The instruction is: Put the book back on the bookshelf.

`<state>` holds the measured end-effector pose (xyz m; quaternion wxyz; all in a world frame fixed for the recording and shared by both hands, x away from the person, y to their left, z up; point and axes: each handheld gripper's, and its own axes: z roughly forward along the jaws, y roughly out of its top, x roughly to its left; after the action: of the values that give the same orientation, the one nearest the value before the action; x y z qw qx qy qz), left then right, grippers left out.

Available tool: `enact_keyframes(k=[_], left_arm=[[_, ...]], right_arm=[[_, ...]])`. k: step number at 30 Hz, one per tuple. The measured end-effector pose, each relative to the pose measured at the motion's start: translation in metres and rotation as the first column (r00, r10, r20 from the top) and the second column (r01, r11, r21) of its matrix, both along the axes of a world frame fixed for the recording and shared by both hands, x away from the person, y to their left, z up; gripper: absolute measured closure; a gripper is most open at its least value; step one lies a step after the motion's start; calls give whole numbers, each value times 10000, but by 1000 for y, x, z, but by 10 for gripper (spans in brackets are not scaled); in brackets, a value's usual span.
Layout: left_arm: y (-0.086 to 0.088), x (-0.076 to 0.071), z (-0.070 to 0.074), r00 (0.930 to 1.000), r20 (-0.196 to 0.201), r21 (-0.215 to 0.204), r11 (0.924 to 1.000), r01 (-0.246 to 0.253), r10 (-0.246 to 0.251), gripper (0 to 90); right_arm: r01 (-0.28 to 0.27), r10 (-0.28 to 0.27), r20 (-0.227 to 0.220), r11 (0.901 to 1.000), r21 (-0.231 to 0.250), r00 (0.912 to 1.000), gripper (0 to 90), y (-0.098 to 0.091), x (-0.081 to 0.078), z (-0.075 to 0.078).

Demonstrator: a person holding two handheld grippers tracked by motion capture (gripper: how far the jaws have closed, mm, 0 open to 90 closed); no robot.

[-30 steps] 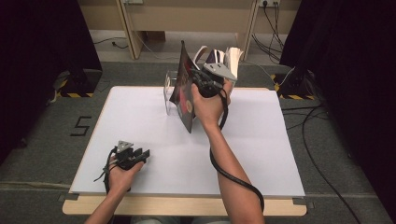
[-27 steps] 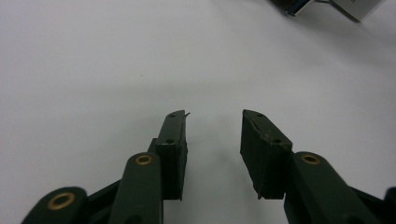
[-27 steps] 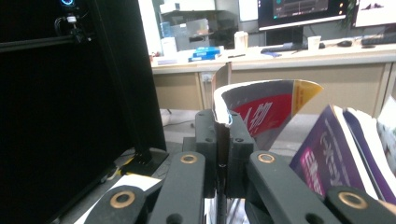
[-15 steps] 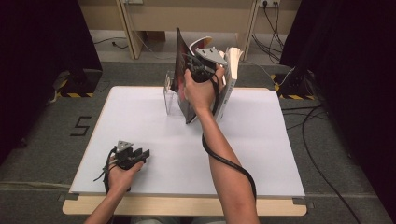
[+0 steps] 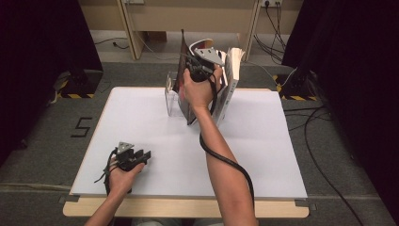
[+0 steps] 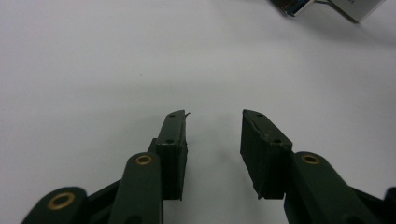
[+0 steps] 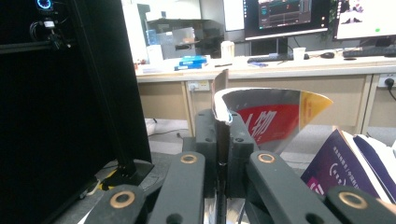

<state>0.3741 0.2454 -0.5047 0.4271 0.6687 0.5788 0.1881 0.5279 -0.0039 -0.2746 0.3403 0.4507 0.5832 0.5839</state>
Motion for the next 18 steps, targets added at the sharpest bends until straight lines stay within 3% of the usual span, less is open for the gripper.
enact_keyframes(k=[6,14,18], left_arm=[[0,0,0,10000,12,-1,10000,10,-10,601],[0,0,0,10000,63,9,10000,43,-43,601],[-1,0,0,10000,32,25,10000,67,-67,600]], right_arm=[[55,-56,111,10000,45,9999,869,5,1,-1],[152,-154,-98,9997,-202,9998,866,15,1,-26],[250,-250,9,9993,-292,9997,863,16,-3,-32]])
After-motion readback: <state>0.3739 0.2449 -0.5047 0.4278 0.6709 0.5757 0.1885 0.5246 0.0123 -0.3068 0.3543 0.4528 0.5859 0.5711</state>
